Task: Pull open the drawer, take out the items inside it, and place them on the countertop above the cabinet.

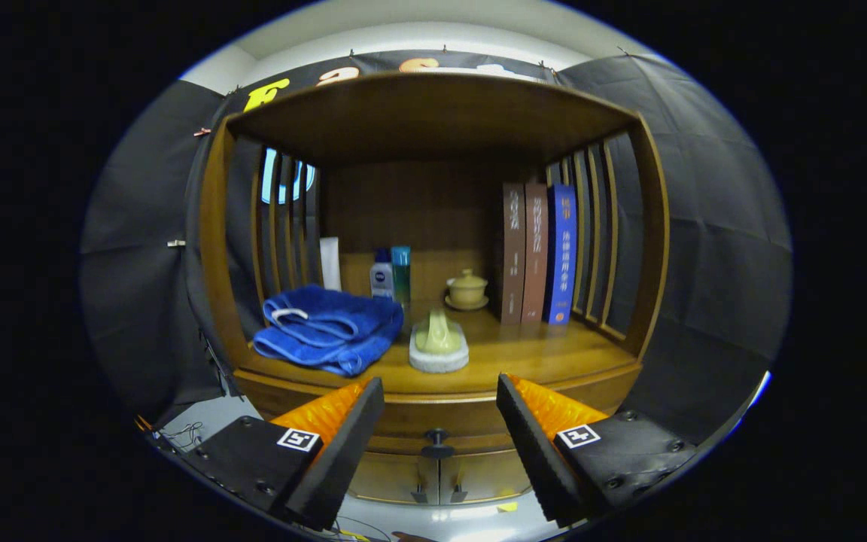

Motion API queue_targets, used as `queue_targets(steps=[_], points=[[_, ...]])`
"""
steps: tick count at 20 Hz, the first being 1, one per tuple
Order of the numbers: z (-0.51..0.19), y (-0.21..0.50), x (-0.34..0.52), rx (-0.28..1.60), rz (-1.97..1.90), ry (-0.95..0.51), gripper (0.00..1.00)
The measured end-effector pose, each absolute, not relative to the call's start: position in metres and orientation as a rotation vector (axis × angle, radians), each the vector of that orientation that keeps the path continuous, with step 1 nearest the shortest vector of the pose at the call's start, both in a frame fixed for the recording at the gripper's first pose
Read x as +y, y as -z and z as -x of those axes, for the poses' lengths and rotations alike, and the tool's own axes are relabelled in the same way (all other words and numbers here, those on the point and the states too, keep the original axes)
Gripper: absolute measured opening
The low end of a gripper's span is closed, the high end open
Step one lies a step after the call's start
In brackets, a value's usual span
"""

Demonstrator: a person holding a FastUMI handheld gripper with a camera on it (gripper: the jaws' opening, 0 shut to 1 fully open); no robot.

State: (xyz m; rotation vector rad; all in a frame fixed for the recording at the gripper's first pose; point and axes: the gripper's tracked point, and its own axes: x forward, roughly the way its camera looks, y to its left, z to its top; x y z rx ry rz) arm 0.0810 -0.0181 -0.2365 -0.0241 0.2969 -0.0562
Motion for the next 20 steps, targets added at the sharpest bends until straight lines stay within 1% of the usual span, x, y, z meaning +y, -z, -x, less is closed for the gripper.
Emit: queue_targets(steps=[6, 10, 15, 20], points=[[-0.063, 0.109, -0.012, 0.184, 0.004, 0.05, 0.99], [-0.055, 0.056, -0.01, 0.155, -0.004, 0.03, 0.99], [-0.044, 0.022, -0.011, 0.127, 0.026, 0.034, 0.99], [-0.028, 0.021, -0.011, 0.131, 0.013, 0.035, 0.99]])
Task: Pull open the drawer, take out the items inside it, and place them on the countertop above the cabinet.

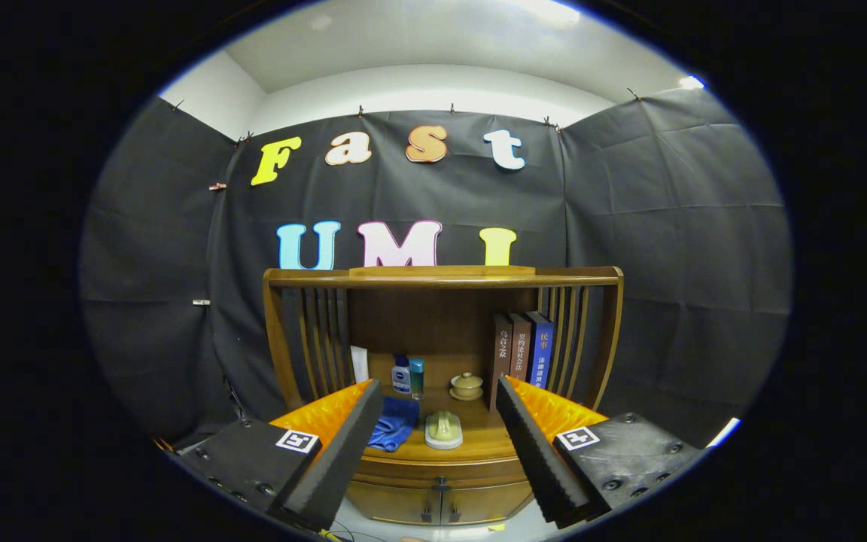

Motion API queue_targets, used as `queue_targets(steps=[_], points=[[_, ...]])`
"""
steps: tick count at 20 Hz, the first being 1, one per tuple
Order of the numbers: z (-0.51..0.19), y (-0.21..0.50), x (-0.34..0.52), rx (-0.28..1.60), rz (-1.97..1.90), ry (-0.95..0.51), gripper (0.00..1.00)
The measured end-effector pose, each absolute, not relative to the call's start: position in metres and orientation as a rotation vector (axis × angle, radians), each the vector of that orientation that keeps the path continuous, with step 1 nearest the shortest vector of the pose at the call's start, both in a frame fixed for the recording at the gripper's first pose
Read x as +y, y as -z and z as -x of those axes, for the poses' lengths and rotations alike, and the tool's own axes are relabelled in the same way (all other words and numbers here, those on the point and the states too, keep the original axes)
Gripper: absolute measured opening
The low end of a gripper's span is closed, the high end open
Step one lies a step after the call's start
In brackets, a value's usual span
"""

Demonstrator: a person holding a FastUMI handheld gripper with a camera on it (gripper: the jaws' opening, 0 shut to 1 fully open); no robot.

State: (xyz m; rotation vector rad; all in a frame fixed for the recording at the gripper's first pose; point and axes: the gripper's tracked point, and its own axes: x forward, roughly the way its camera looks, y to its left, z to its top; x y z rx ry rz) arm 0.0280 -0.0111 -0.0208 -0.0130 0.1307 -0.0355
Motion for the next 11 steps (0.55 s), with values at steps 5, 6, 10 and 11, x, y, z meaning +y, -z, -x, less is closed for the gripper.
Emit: queue_targets(steps=[5, 6, 10, 11], points=[[-0.0208, 0.015, -0.0127, 0.115, 0.017, 0.048, 0.99], [-0.0195, 0.0144, -0.0122, 0.111, 0.022, 0.047, 0.99], [-0.0185, 0.0138, -0.012, 0.103, 0.022, 0.051, 0.99], [-0.0193, 0.015, -0.0124, 0.107, 0.02, 0.052, 0.99]])
